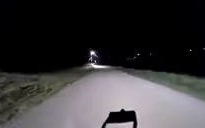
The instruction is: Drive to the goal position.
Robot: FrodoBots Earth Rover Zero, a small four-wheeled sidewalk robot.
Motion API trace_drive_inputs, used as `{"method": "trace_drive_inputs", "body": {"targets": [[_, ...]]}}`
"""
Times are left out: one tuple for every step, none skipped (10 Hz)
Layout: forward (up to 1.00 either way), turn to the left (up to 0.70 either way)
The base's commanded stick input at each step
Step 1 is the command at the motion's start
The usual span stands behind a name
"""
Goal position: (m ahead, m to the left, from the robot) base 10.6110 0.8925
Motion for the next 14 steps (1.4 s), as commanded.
{"method": "trace_drive_inputs", "body": {"targets": [[0.70, 0.01], [0.70, 0.01], [0.70, 0.01], [0.70, 0.01], [0.70, 0.01], [0.70, 0.01], [0.70, 0.01], [0.45, 0.02], [0.45, 0.00], [0.59, 0.00], [0.70, 0.00], [0.70, 0.01], [0.70, 0.00], [0.70, 0.00]]}}
